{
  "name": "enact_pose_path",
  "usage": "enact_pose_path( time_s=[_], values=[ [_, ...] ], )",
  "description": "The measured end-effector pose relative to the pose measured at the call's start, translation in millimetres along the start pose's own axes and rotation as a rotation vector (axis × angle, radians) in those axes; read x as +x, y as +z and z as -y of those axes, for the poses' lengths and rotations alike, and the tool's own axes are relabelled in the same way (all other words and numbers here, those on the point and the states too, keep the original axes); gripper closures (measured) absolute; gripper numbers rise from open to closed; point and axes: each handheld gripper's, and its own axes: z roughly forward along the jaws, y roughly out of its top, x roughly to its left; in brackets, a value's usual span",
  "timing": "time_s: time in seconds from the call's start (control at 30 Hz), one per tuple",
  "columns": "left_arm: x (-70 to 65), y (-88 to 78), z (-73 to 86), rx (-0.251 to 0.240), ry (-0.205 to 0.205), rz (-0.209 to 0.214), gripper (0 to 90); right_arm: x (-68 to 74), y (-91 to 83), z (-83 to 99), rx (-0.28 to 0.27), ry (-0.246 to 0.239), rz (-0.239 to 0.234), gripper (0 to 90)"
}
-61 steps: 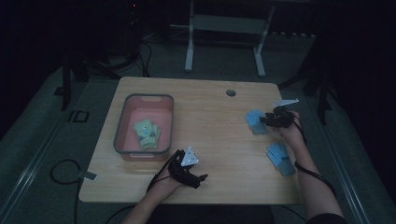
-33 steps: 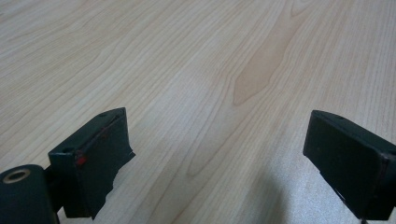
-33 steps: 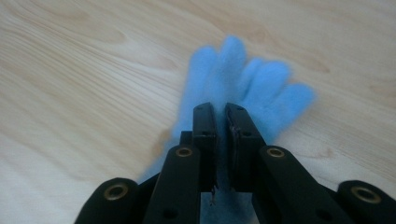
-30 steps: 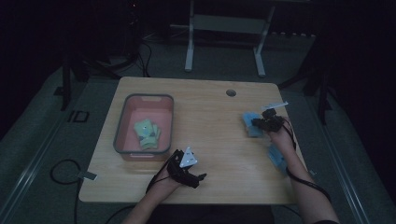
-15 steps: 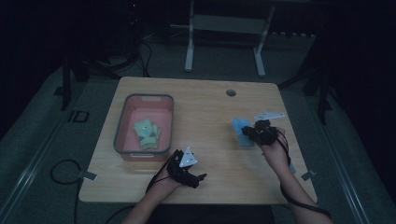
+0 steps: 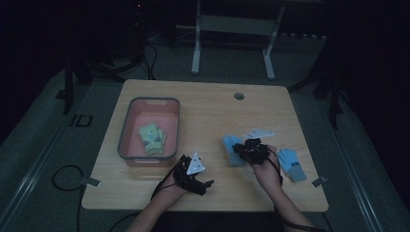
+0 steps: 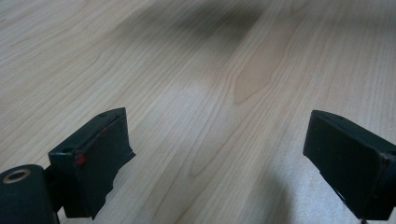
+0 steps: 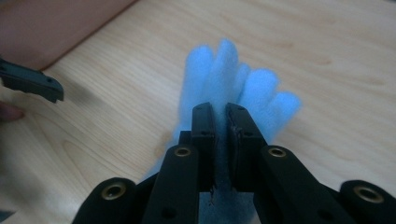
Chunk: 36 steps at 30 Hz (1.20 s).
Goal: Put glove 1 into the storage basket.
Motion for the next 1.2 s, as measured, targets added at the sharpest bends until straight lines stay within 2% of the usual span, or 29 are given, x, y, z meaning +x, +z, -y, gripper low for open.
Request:
enact_pose_path(
  time_s=[0.1,0.13,0.2,0.37,0.43,0.5,0.57,0.73,0.83,0.93,1.2],
  values=[
    [-1.4,1.0,0.8,0.006,0.005,-0.001,7.3,5.6,9.8,3.7,0.019,0.02,0.002,82.2],
    [-1.7,1.0,0.9,0.005,0.007,-0.001,7.3,9.3,17.6,7.3,0.033,0.021,0.031,82.0],
    [-1.5,0.7,1.0,0.002,0.007,0.002,7.3,10.5,26.0,11.9,0.044,0.04,0.052,81.7],
    [-1.3,0.2,1.5,0.0,0.002,0.009,7.3,7.4,40.7,20.4,0.087,0.028,0.067,77.9],
    [-1.4,0.2,1.6,0.002,0.001,0.011,7.3,3.8,44.8,25.5,0.083,0.038,0.044,73.6],
    [-1.5,0.2,1.7,0.001,0.001,0.012,7.3,2.8,43.7,25.9,0.076,0.033,0.024,65.1],
    [-1.3,0.4,2.1,0.001,0.002,0.013,7.3,2.1,41.5,24.4,0.079,0.006,0.021,61.5],
    [-1.5,0.4,2.3,-0.004,0.001,0.019,7.3,-5.5,25.9,19.5,0.057,-0.023,-0.037,57.8],
    [-0.8,0.4,1.9,0.0,0.005,0.011,7.3,-14.8,12.3,18.3,0.051,-0.041,-0.084,55.7],
    [-0.2,-1.4,1.5,-0.015,-0.006,0.014,7.3,-24.9,0.1,18.1,0.043,-0.055,-0.103,55.8],
    [-0.4,-0.6,1.9,-0.011,-0.002,0.018,7.3,-59.2,-30.0,26.3,0.014,-0.08,-0.088,57.7]
  ],
)
